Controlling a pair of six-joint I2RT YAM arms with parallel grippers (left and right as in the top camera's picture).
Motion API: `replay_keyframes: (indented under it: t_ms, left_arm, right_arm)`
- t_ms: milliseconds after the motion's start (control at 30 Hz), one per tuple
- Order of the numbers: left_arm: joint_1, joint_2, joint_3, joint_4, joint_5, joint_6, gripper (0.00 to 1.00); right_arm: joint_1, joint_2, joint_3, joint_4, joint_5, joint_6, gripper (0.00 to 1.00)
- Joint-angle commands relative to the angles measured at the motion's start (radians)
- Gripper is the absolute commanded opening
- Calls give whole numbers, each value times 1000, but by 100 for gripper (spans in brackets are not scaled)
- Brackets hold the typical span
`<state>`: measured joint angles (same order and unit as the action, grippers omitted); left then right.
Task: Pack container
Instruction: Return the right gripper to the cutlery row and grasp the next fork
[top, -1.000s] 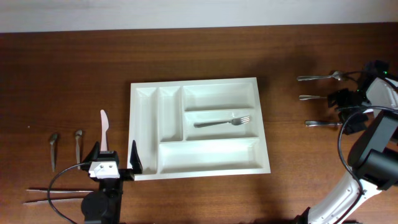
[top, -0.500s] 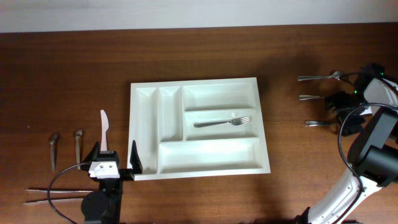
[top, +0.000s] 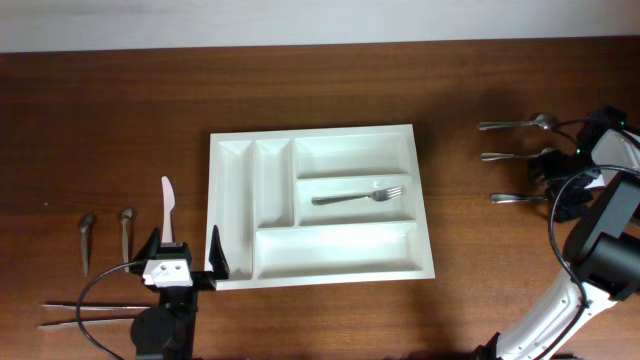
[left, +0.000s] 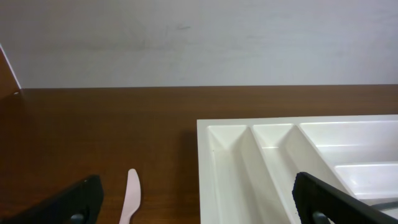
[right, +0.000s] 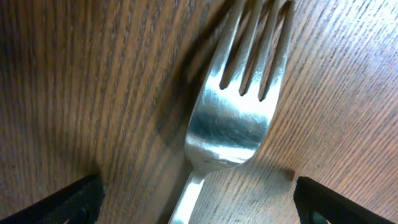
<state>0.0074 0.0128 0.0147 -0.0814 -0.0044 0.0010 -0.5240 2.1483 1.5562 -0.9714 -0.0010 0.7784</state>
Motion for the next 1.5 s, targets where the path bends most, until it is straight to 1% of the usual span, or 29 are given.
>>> replay_keyframes:
  t_ms: [0, 700, 767, 800, 833, 867, 933, 1000, 1100, 1133, 1200, 1400, 1467]
  left_arm:
    - [3, -7, -5, -1, 8, 15, 99]
    - [3, -7, -5, -1, 8, 15, 99]
    - [3, -7, -5, -1, 8, 15, 99]
    - [3, -7, -5, -1, 8, 15, 99]
    - [3, -7, -5, -1, 8, 15, 99]
    - [3, -7, -5, -1, 8, 15, 99]
    - [3, -7, -6, -1, 8, 15, 99]
    - [3, -7, -5, -1, 8, 15, 99]
    - [3, -7, -5, -1, 8, 15, 99]
    - [3, -7, -5, -1, 8, 15, 99]
    - [3, -7, -5, -1, 8, 15, 99]
    - [3, -7, -5, -1, 8, 15, 99]
    - [3, -7, -5, -1, 8, 15, 99]
  right_arm:
    - [1, 18, -3, -1, 13, -23, 99]
    - [0, 19, -29, -1, 13, -20, 99]
    - [0, 19, -29, -2, 13, -19, 88]
    - [0, 19, -29, -6, 13, -19, 78]
    - [0, 19, -29, -9, 13, -19, 71]
    - [0, 19, -29, -12, 13, -19, 57]
    - [0, 19, -29, -12, 13, -19, 48]
    - [0, 19, -29, -11, 13, -18, 43]
    - [0, 19, -29, -11, 13, -19, 26]
    - [0, 19, -29, -11, 13, -18, 22]
    - [0, 19, -29, -13, 10, -19, 17]
    - [0, 18, -28, -16, -13, -19, 4]
    - [0, 18, -22, -19, -43, -19, 4]
